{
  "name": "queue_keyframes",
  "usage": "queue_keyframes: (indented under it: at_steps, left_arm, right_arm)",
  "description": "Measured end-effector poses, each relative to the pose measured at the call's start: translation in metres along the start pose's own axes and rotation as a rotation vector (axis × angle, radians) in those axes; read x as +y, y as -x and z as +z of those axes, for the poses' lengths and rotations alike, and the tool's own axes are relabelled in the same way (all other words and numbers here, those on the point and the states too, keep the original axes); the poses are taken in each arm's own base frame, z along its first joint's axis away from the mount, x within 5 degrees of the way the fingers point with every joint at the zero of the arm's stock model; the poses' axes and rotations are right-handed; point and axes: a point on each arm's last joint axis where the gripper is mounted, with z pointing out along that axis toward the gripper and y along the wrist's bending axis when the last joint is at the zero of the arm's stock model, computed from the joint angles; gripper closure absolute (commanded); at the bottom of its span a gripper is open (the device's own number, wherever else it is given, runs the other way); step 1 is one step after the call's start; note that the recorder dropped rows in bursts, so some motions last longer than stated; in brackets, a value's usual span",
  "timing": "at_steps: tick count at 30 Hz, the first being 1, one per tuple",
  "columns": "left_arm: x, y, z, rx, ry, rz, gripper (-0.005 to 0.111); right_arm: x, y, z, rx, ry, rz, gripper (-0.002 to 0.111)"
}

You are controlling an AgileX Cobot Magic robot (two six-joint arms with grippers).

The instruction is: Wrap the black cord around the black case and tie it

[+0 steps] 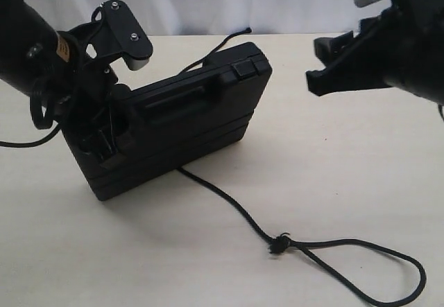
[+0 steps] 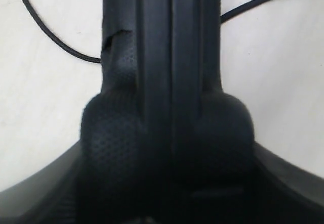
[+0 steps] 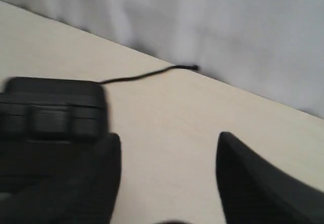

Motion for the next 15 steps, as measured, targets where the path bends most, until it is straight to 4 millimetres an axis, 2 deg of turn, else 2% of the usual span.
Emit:
queue_keyframes:
  at_steps: [2, 5, 8, 12, 15]
  left_arm:
    - [0.0, 0.0, 0.0, -0.001, -0.001, 0.003, 0.107]
    - [0.0, 0.0, 0.0, -0.001, -0.003, 0.002, 0.107]
    - [0.0, 0.0, 0.0, -0.002, -0.004, 0.0, 0.107]
    - [-0.002, -0.001, -0.005, -0.009, -0.011, -0.009, 0.107]
    - [-0.005, -0.002, -0.016, -0.033, -0.025, -0.027, 0.107]
  right_arm:
    - [0.014, 0.004, -0.001, -0.041, 0.147, -0.001, 0.104]
    - [0.028, 0.007, -0.003, -0.076, 0.303, 0.025, 0.104]
    - [0.034, 0.004, 0.001, -0.051, 0.362, 0.064, 0.104]
    - [0.031, -0.004, 0.013, 0.052, 0.446, 0.022, 0.104]
    - [0.018, -0.001, 0.02, 0.225, 0.51, 0.032, 0.104]
